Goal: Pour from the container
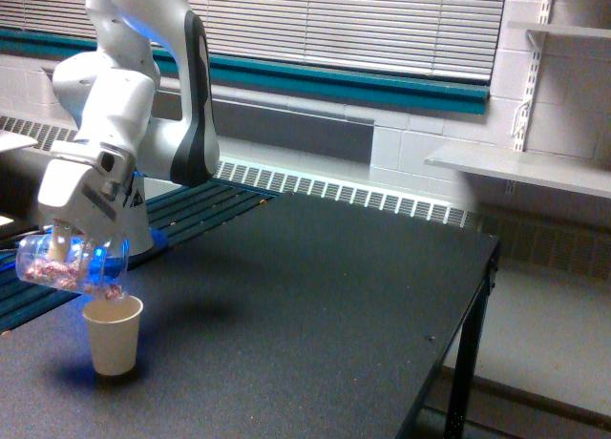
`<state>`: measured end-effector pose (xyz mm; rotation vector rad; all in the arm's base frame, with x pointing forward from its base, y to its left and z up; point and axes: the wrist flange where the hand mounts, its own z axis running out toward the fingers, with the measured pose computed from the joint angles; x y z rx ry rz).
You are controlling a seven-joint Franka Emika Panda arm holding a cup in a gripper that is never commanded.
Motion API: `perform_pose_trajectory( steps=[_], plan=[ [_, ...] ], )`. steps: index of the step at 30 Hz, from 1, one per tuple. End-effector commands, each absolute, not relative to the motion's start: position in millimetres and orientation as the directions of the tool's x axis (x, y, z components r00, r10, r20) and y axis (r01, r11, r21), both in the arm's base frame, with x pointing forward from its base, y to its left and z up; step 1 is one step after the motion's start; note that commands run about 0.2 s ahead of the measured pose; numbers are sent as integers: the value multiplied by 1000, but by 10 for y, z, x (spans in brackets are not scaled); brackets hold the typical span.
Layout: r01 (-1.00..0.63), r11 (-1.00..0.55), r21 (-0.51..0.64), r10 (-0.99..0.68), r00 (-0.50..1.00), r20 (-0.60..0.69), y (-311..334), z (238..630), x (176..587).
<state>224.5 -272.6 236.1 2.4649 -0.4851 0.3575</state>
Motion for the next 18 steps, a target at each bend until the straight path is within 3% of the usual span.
perform_pose_trajectory(
  steps=[1,18],
  plan=[
    [-357,-741,570,-180,922,343,-2663,2436,2219],
    [-347,-729,590,-173,927,333,-2787,2490,2175]
  ],
)
